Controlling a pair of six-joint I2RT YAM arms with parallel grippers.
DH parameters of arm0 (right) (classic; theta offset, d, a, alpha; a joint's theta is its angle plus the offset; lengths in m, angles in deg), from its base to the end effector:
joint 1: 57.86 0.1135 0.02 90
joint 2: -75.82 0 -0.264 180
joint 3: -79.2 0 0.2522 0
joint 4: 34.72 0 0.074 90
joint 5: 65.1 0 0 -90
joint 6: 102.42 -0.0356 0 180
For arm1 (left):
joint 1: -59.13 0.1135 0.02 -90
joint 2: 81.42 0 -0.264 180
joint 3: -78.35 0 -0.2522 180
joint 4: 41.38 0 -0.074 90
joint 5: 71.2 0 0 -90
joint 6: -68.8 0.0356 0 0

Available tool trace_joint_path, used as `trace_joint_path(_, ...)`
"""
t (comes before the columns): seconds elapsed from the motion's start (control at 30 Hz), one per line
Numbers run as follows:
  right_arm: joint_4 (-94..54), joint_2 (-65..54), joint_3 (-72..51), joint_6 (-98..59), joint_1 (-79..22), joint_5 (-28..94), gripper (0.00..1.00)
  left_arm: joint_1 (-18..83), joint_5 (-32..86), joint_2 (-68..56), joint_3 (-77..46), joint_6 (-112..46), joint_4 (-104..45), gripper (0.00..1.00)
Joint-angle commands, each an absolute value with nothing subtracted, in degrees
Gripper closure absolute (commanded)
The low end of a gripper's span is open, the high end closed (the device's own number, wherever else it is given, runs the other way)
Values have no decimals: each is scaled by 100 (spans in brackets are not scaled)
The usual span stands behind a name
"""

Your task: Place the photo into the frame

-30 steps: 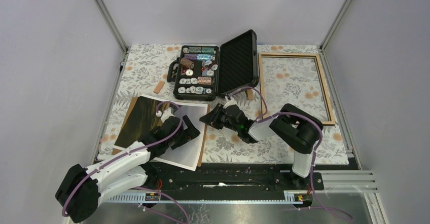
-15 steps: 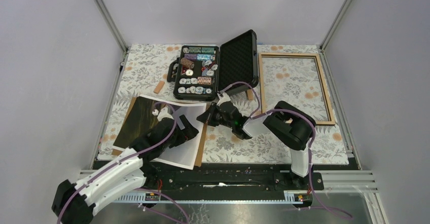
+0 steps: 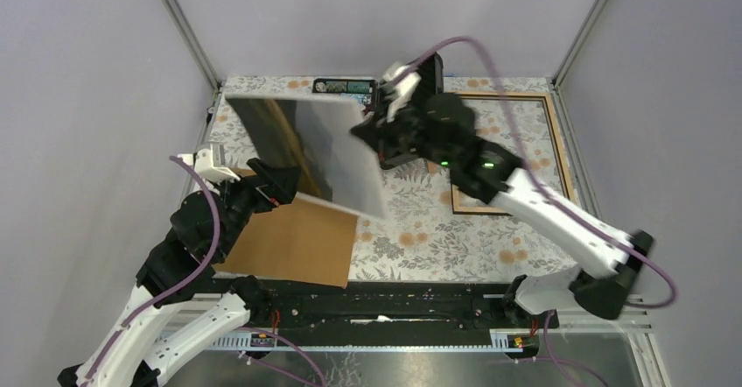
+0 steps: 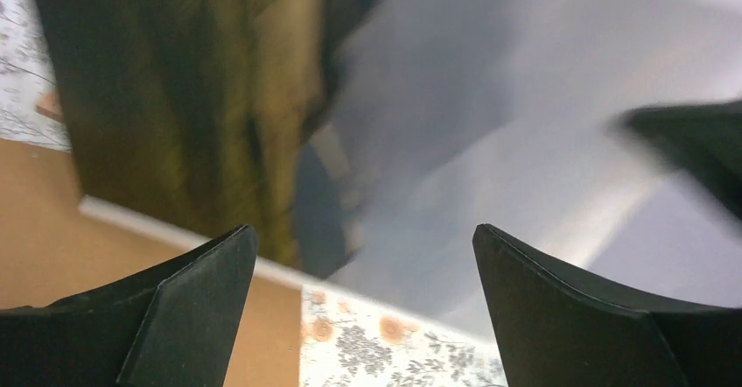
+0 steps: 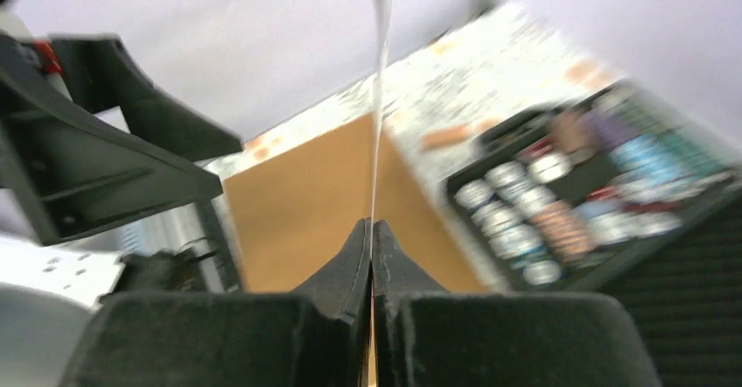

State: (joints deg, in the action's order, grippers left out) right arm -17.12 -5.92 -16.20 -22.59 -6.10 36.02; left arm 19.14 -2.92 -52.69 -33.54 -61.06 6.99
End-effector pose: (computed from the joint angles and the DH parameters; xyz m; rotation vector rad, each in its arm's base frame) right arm 0.2025 0.2680 0.4268 -0.7590 1.5571 0.9726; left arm 0.0768 -0.0472 0.3837 -0.2839 1.7450 -0.6998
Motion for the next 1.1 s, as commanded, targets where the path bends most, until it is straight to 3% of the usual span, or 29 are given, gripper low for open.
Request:
trace_joint_path(0.0,-469,451,-2440,423,-848,1802,100,1929,-590,-5009,-3243,-5383,879,1)
trace_joint_path(0.23,-515,353,-3888,3105,-2527,-251,100,1922,-23,-4841,-3412,-5099,522,1)
trace_joint_path(0.4,-927,19,-4042,3876,-3721,93,100,1927,25,-4651,-3375,-4852,490,1)
trace_joint_path(0.73,-780,-1012,-4411,4569,-4097,106,100,1923,78,-4726,-3753,-4637,411,1)
trace_joint_path(0.9,-576,-1143,-3652,5781,-4231,406,100,1922,77,-4838,-3926,-4511,359,1)
trace_joint_path(1.07,-570,-902,-2317,5853,-4305,145,100,1927,111,-4884,-3992,-4494,350,1)
